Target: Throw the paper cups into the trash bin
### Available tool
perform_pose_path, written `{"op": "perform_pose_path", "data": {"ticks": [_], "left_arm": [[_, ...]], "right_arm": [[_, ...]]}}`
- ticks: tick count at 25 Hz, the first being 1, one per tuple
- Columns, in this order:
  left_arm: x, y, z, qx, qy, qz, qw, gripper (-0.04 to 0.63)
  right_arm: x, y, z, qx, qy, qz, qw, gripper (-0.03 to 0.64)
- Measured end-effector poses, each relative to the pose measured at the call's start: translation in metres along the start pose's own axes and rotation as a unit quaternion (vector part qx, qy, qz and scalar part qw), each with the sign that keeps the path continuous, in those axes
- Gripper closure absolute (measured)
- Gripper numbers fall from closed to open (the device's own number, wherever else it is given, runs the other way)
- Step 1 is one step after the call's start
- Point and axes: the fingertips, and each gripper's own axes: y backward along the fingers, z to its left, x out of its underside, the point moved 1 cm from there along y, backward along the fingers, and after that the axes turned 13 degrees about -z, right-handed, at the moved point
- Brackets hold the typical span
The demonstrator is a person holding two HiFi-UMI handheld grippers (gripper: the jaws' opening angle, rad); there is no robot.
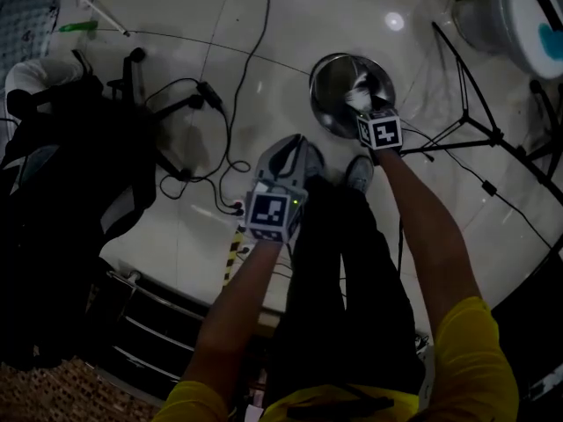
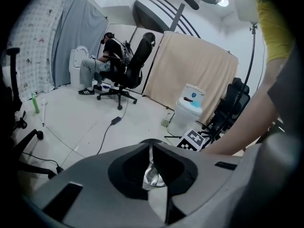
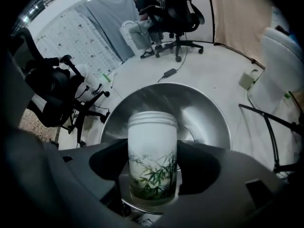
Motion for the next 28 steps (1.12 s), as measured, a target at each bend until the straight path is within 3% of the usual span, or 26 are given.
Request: {"op": "perform_pose_path", "data": {"ticks": [8,12,16,17,21,25,28], "left_arm": [[0.017,-0.007,0.013,-0.022,0.02,0.007,0.9995,0.571],[0.009,-0.009,0.017,-0.032,0.024,0.004,0.9992,0.571],[-0.022,0.005,0.019,-0.048,0.035,-0.011,0.9982,0.569],[-0.035,0.011,0.018,-0.052,0.038,-0.017,0.9978,0.569],[-0.099,0.039,-0.001,-0.057,0.041,-0.075,0.9946,0.526],[-0.159,0.083,-0.035,-0.07,0.043,-0.094,0.9921,0.526],[-0.198,0.101,-0.059,-0.079,0.039,-0.106,0.9905,0.526]], "right_arm": [[0.001,-0.02,-0.009,0.01,0.032,0.004,0.999,0.247],[-0.026,-0.004,-0.004,-0.005,0.014,-0.048,0.999,0.27],[-0.088,0.084,0.029,-0.053,-0.025,-0.168,0.984,0.338],[-0.105,0.116,0.038,-0.062,-0.032,-0.203,0.977,0.374],[-0.169,0.251,0.067,-0.078,-0.059,-0.321,0.942,0.408],[-0.2,0.36,0.083,-0.055,-0.071,-0.368,0.925,0.463],[-0.221,0.404,0.082,-0.037,-0.064,-0.385,0.92,0.564]]}}
